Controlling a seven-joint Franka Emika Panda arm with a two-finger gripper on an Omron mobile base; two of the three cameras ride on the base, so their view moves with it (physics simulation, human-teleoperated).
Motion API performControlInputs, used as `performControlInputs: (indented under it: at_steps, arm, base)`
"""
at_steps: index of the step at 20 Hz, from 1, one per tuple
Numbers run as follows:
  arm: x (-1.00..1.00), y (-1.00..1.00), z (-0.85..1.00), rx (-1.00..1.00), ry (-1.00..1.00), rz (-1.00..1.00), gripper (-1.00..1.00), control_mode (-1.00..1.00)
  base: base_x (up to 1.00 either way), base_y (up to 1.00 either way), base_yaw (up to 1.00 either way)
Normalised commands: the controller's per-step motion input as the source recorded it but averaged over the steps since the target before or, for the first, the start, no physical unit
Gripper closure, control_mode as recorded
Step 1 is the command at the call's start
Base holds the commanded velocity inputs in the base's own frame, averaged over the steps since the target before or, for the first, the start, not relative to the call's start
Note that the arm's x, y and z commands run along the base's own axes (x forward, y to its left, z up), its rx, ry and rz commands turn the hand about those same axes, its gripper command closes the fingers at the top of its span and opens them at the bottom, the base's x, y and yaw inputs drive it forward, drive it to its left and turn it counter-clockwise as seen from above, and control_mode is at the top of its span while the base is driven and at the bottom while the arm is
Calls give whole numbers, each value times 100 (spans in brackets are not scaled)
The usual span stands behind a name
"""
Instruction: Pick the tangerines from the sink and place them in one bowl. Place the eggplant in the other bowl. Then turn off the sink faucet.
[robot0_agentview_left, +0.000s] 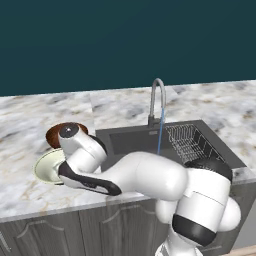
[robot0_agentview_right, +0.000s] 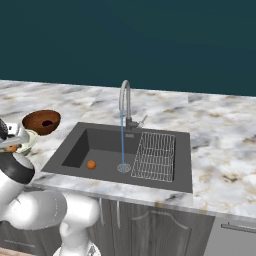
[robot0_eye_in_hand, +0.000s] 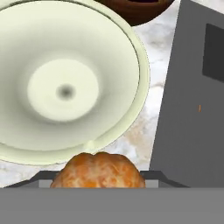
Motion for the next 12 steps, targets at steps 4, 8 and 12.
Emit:
performControlInputs:
  at_steps: [4,8,12]
  arm:
    - [37,49,0,0,4,8,100,-100]
    - [34,42,-14,0,12,8,100,-100]
    - [33,26,-34,-1,15,8,100,-100]
  base:
    - [0,0,0]
    - [0,0,0]
    - [0,0,0]
